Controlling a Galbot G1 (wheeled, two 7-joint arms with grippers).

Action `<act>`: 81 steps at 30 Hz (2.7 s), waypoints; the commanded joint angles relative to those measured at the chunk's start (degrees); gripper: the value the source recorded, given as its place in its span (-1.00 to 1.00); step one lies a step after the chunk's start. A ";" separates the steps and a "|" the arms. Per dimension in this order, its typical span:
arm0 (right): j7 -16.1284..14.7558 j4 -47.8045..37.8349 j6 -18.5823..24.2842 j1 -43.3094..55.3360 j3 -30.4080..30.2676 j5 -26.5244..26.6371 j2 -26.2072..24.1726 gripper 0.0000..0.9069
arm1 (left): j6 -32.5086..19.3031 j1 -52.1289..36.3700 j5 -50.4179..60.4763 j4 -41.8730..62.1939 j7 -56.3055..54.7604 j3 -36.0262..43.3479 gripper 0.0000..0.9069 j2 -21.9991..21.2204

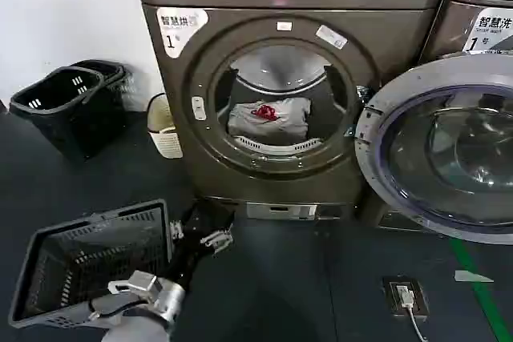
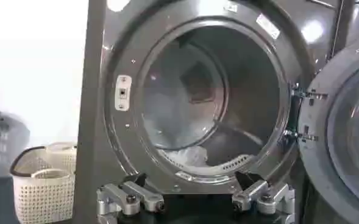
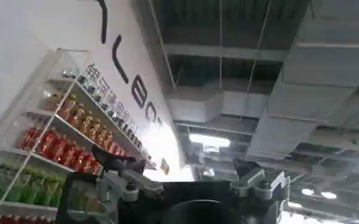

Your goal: Grasp the clothes from the dryer.

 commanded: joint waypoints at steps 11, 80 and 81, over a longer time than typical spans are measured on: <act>1.84 -3.09 11.81 -0.01 -0.12 3.73 -0.35 1.00 | -0.30 0.84 3.91 -0.29 1.69 0.58 1.00 0.85; -0.41 -7.99 12.62 -0.16 2.17 -7.61 -1.30 1.00 | 0.53 -0.09 5.00 1.27 0.67 2.98 1.00 0.47; -0.43 -7.97 12.39 -0.02 2.03 -7.66 -1.26 1.00 | 0.57 -0.25 4.97 1.40 0.69 3.04 1.00 0.49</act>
